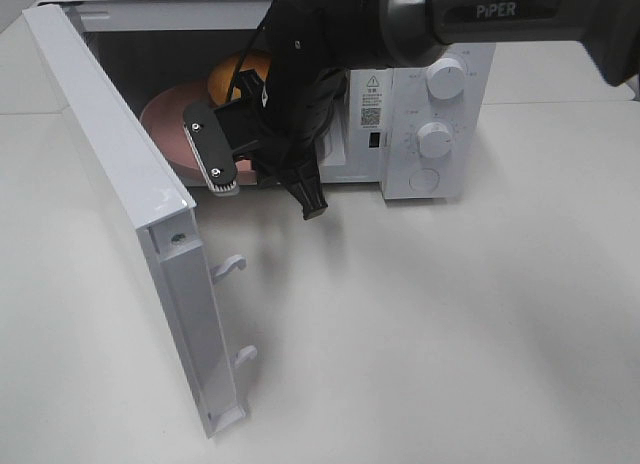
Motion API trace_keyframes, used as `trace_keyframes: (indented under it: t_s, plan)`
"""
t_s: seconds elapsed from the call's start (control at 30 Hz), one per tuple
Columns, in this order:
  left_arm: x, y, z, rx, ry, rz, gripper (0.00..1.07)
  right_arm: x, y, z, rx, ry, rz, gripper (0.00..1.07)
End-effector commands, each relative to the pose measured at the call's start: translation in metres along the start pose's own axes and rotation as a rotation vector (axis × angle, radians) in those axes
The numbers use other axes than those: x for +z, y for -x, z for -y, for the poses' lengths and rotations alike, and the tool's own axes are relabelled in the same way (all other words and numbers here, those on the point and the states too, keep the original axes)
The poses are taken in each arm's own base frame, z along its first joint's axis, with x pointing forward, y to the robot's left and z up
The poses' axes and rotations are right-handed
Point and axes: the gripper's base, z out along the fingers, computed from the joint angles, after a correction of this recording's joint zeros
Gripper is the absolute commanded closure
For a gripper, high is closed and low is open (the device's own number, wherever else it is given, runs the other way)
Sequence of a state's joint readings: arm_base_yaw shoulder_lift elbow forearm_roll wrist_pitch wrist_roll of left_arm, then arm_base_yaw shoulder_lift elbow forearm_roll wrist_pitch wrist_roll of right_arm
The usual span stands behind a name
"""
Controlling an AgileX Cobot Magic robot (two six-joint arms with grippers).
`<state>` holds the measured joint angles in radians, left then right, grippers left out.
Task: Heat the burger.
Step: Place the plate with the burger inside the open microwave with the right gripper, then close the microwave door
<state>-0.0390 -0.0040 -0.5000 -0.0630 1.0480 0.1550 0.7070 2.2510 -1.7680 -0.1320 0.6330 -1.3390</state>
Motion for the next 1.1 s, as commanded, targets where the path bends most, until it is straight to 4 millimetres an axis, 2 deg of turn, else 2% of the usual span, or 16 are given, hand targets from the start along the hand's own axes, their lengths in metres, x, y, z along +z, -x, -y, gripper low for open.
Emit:
trace_keyframes:
  t_s: [0.03,0.23,0.53,0.6,0.67,0.7,0.77,0.87,0.9,0.93,1.0,1.1]
  plan:
    - [-0.003,-0.001,0.0,0.002,0.005,0.035,1.06,0.001,0.002,0.013,0.065,-0.051,0.006,1.07]
    - [-0.003,-0.001,0.0,0.002,0.005,0.035,1.06,0.014,0.003,0.014,0.153,-0.024,0.0,1.07]
    - [-0.003,-0.001,0.0,0.002,0.005,0.035,1.06,0.014,0.002,0.013,0.254,-0.012,-0.006,1.07]
    - [-0.003,-0.001,0.0,0.002,0.005,0.035,1.06,0.014,0.002,0.012,0.266,-0.011,-0.006,1.04]
    - [-0.003,-0.001,0.0,0.002,0.005,0.035,1.06,0.014,0.002,0.012,0.29,-0.01,-0.007,0.96]
    - [-0.003,-0.001,0.0,0.002,0.005,0.035,1.06,0.014,0.002,0.012,0.29,-0.01,-0.007,0.96]
    - [-0.003,-0.001,0.0,0.002,0.005,0.035,1.06,0.014,0.002,0.013,0.305,-0.012,-0.006,0.83]
    - [-0.003,-0.001,0.0,0.002,0.005,0.035,1.06,0.013,0.002,0.013,0.311,-0.013,-0.006,0.79]
    - [-0.003,-0.001,0.0,0.002,0.005,0.035,1.06,0.011,0.002,0.014,0.329,-0.017,-0.003,0.72]
    - [-0.003,-0.001,0.0,0.002,0.005,0.035,1.06,0.011,0.002,0.014,0.329,-0.017,-0.003,0.72]
    - [-0.003,-0.001,0.0,0.002,0.005,0.035,1.06,0.004,0.003,0.017,0.389,-0.033,0.004,0.64]
    - [-0.003,-0.001,0.0,0.002,0.005,0.035,1.06,-0.001,0.003,0.018,0.449,-0.039,0.009,0.62]
